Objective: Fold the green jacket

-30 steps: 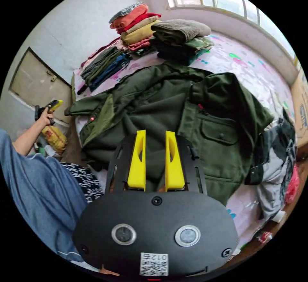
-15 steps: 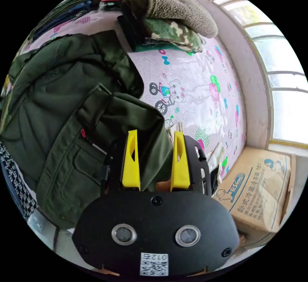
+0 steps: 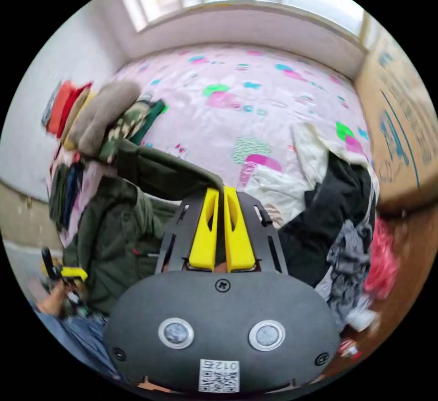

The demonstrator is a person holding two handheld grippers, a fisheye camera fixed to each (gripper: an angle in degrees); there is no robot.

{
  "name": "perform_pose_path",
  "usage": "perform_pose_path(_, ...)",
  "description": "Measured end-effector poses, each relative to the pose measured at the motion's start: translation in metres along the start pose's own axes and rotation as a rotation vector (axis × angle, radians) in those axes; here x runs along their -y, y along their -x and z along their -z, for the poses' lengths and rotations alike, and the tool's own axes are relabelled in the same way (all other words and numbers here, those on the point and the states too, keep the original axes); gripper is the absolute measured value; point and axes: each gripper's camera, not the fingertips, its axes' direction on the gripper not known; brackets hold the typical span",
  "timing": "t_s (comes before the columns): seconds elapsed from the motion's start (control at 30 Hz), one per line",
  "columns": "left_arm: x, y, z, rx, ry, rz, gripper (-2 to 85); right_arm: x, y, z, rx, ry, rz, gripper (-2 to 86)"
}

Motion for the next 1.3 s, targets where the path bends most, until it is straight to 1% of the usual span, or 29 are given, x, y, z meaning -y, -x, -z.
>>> perform_pose_path(0.03,0.005,-0.002,-0.006,0.012,-0.001,0.001,0.6,-0.016,-0.052,0.022,-0.047,-0.048,-0.129,3.4)
perform_pose_path(0.07,0.008,-0.004,-0.01,0.016,-0.003,0.0,0.6,-0.024,-0.073,0.029,-0.077,-0.044,-0.154,3.9)
perform_pose_path(0.1,0.014,-0.006,-0.017,0.019,-0.005,-0.002,0.6,-0.04,-0.104,0.037,-0.144,0.005,-0.178,4.9)
perform_pose_path(0.13,0.021,-0.007,-0.027,0.034,-0.003,0.001,0.7,-0.057,-0.127,0.045,-0.241,0.051,-0.184,6.6)
perform_pose_path(0.2,0.036,-0.005,-0.047,0.081,0.018,0.023,0.7,-0.087,-0.147,0.053,-0.367,0.119,-0.133,8.0)
perform_pose_path(0.27,0.053,0.001,-0.07,0.07,0.04,0.072,0.9,-0.125,-0.156,0.063,-0.412,0.131,-0.063,8.1)
perform_pose_path(0.37,0.081,0.012,-0.11,-0.014,0.06,0.163,1.5,-0.21,-0.146,0.091,-0.332,0.062,0.079,8.0)
perform_pose_path(0.43,0.099,0.018,-0.136,-0.058,0.071,0.221,2.1,-0.291,-0.132,0.118,-0.212,0.021,0.159,7.9)
perform_pose_path(0.47,0.103,0.019,-0.142,-0.066,0.075,0.23,2.3,-0.31,-0.13,0.124,-0.198,0.019,0.162,7.9)
perform_pose_path(0.53,0.117,0.023,-0.163,-0.07,0.084,0.248,2.5,-0.387,-0.131,0.151,-0.109,0.001,0.147,8.4)
perform_pose_path(0.57,0.121,0.024,-0.168,-0.077,0.082,0.248,2.6,-0.404,-0.133,0.157,-0.084,0.005,0.139,8.6)
perform_pose_path(0.63,0.132,0.027,-0.184,-0.121,0.066,0.259,2.5,-0.47,-0.139,0.178,-0.004,0.036,0.104,9.8)
perform_pose_path(0.7,0.139,0.03,-0.198,-0.178,0.067,0.272,2.3,-0.515,-0.143,0.189,0.041,0.073,0.089,10.8)
perform_pose_path(0.77,0.146,0.033,-0.213,-0.221,0.079,0.278,1.8,-0.553,-0.146,0.194,0.035,0.131,0.094,12.2)
perform_pose_path(0.83,0.156,0.032,-0.23,-0.199,0.103,0.249,1.0,-0.596,-0.153,0.196,0.027,0.206,0.087,13.4)
perform_pose_path(0.9,0.165,0.029,-0.241,-0.178,0.121,0.227,0.5,-0.62,-0.164,0.193,0.001,0.241,0.066,13.9)
perform_pose_path(0.97,0.175,0.025,-0.248,-0.159,0.116,0.203,0.2,-0.636,-0.193,0.189,0.011,0.239,-0.021,14.1)
perform_pose_path(1.03,0.188,0.025,-0.253,-0.174,0.102,0.215,0.0,-0.65,-0.246,0.184,0.141,0.226,-0.176,14.0)
perform_pose_path(1.07,0.191,0.025,-0.253,-0.183,0.091,0.217,0.0,-0.653,-0.258,0.182,0.165,0.226,-0.203,13.9)
perform_pose_path(1.17,0.209,0.025,-0.246,-0.212,0.03,0.205,-0.1,-0.663,-0.298,0.177,0.257,0.209,-0.252,12.3)
perform_pose_path(1.2,0.216,0.022,-0.242,-0.21,0.016,0.183,-0.1,-0.665,-0.309,0.175,0.308,0.217,-0.261,10.3)
perform_pose_path(1.23,0.224,0.02,-0.238,-0.206,0.02,0.159,-0.1,-0.668,-0.318,0.174,0.37,0.222,-0.269,7.3)
perform_pose_path(1.3,0.232,0.015,-0.232,-0.176,0.048,0.108,-0.1,-0.671,-0.327,0.182,0.389,0.208,-0.281,4.7)
